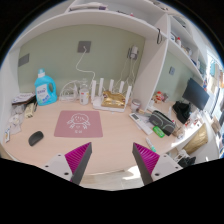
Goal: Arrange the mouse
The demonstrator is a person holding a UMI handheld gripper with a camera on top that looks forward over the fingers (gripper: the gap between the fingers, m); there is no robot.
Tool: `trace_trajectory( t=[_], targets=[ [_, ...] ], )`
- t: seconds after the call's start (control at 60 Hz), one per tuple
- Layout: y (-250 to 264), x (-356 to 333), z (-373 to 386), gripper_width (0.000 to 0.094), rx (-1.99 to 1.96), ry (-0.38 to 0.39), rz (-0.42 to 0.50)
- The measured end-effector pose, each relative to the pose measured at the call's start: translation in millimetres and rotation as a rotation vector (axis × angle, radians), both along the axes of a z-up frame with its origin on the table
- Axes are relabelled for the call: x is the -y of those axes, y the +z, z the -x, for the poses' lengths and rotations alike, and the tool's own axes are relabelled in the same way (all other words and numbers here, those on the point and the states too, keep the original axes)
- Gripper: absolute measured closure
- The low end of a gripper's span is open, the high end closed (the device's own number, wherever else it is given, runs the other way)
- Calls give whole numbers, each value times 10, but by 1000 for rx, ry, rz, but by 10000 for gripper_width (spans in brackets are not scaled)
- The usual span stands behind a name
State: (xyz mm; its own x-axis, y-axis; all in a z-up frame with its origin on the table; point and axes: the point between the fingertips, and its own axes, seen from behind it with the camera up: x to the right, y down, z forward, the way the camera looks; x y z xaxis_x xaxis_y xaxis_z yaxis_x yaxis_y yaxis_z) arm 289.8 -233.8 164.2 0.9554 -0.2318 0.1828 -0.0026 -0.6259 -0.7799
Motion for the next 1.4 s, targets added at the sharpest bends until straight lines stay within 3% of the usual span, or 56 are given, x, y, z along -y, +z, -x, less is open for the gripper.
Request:
trace_trajectory(
  t=[0.267, 0.4, 0.667, 0.783, 1.15, 1.217, 1.3, 1.367, 1.4],
  targets=[
    [-505, 318, 627, 84, -29, 36, 72],
    [-895, 413, 1536, 84, -101, 122, 109],
    [-1449, -116, 3234, 84, -220, 286, 47],
    [-1654, -506, 3564, 86, -242, 301, 34],
    [-1791, -1488, 3793, 103, -228, 248, 22],
    [-1797, -1605, 3810, 146, -206, 240, 30],
    [-1813, -1729, 3834, 269, -163, 241, 29],
    [-1822, -1782, 3899, 442, -168, 258, 29],
    [-1821, -1791, 3904, 451, -162, 264, 31]
  ],
)
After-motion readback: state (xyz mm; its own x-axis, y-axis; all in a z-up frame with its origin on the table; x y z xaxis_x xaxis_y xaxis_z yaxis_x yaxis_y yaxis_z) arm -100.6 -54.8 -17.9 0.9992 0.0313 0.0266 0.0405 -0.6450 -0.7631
